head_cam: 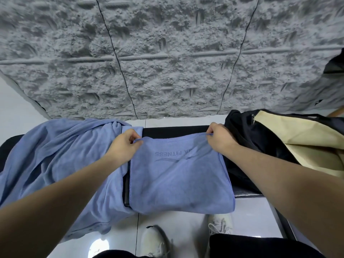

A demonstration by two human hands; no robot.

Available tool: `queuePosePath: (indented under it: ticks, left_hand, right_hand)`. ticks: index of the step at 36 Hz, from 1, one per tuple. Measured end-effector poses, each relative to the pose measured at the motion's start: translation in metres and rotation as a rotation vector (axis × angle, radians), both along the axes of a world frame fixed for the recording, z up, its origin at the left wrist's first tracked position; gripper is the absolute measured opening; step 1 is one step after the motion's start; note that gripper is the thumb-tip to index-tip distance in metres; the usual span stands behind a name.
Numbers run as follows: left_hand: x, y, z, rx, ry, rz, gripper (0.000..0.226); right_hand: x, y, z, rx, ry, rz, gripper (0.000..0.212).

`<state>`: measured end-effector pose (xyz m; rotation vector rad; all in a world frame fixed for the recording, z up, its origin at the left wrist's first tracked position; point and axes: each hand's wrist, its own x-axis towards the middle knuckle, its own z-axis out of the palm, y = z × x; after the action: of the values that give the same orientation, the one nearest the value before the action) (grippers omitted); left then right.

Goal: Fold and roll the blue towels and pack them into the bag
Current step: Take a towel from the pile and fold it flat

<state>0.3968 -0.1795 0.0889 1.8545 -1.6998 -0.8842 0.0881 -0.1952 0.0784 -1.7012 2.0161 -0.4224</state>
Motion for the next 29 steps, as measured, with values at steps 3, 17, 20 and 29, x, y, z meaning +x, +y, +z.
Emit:
queuePosePath:
  ticks: [3,17,20,29]
  left_hand:
    - [-0.001,0.005,0.008,0.041,0.114,0.016,0.015]
    - [0.032,0.045,0.076,0.21,0.308,0.033,0.011]
    - [0.037,0.06,0.089,0.164,0.516,0.096,0.006]
    - [0.036,0.09,0.132,-0.015,0.718,0.138,0.009]
  right_hand:
    - [-0.001,0.005,0.006,0.001,-0.051,0.012,0.021]
    - [-0.004,0.048,0.083,-0.057,-0.363,0.047,0.016]
    - [-0.013,0.06,0.102,-0.11,-0.412,0.05,0.019]
    - [-0.022,0.086,0.155,-0.18,-0.544,0.096,0.02]
